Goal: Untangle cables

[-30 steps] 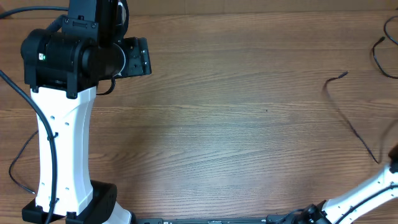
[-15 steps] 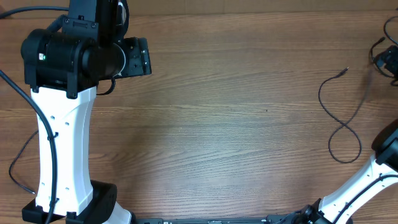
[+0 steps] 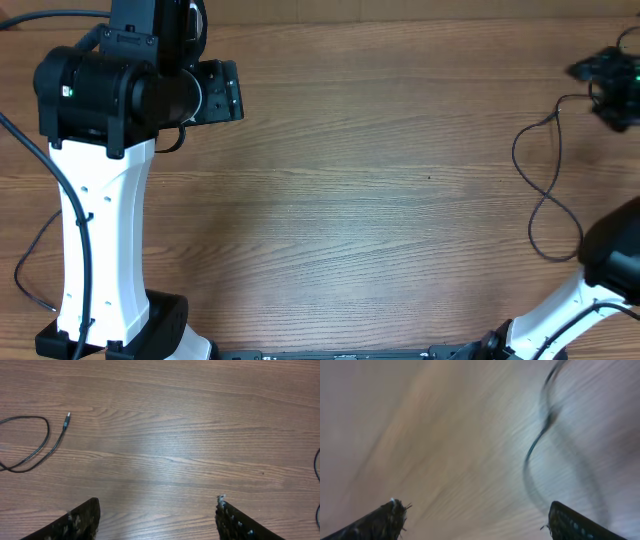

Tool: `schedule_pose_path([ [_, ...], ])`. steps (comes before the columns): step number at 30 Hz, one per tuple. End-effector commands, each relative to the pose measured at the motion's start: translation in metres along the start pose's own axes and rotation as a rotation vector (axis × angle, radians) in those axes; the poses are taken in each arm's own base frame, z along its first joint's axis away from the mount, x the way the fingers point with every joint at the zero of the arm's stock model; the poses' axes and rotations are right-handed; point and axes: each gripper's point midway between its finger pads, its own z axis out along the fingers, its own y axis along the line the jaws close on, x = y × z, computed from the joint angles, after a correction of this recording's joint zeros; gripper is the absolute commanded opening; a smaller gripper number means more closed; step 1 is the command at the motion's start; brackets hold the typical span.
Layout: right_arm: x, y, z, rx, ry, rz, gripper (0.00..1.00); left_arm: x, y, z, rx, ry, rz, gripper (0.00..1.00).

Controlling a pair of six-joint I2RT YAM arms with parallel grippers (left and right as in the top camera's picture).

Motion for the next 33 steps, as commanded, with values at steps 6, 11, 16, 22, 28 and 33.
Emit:
schedule_pose_path([
  [6,0.053,-0.011,0.03,0.464,0.093,-0.241,0.89,0.001,0.0,0.003,-0.005,0.008,0.034,0.74],
  [11,0.05,-0.057,0.043,0.758,-0.025,-0.213,0.91,0.0,0.001,0.003,-0.012,0.006,0.049,0.74],
  [16,0.089,-0.095,0.087,0.726,0.057,-0.152,0.9,0.001,0.001,0.003,-0.012,0.006,0.057,0.74],
  [22,0.12,-0.112,0.114,0.674,0.119,-0.136,0.89,0.001,0.001,0.003,-0.012,0.007,0.071,0.74],
  [28,0.117,-0.125,0.127,0.677,0.059,-0.156,0.04,0.001,0.001,0.003,-0.012,0.008,0.071,0.73],
  [33,0.096,-0.146,0.132,0.654,-0.039,-0.13,0.04,0.005,0.004,0.01,-0.027,0.034,0.076,0.74],
])
